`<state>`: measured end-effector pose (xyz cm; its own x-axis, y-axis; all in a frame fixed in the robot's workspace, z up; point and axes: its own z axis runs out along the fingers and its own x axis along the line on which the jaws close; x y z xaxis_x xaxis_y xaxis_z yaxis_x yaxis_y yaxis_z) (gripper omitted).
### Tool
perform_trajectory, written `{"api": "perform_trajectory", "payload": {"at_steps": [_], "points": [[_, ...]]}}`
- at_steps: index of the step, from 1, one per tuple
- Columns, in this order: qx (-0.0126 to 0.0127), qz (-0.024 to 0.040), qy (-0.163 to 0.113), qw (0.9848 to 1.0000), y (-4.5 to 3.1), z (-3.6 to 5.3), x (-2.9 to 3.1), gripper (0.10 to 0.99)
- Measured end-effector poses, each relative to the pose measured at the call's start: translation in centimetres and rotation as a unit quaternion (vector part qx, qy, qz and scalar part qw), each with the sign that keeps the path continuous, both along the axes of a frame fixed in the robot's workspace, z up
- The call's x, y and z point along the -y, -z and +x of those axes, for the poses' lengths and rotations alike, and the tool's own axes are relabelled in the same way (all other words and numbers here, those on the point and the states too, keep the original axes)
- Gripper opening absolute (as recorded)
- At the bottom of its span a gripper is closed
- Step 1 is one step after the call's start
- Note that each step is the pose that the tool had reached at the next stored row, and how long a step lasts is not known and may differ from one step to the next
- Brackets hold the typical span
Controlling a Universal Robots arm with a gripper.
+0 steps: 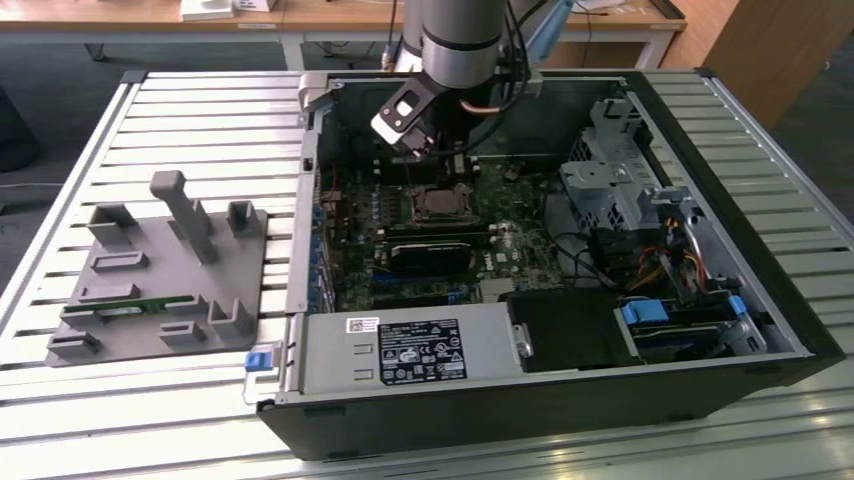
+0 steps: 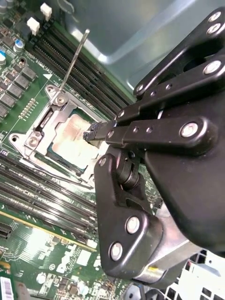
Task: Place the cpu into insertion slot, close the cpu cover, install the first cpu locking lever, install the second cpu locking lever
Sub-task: 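Install the first cpu locking lever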
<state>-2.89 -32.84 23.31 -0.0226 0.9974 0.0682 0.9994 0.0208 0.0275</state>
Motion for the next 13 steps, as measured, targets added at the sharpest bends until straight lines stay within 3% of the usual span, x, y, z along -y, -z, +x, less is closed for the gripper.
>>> {"api": "perform_trajectory", "payload": {"at_steps": [13], "points": [[0.0000,0.0000,0.000,1.0000,-2.70,0.00,0.00,0.106]]}}
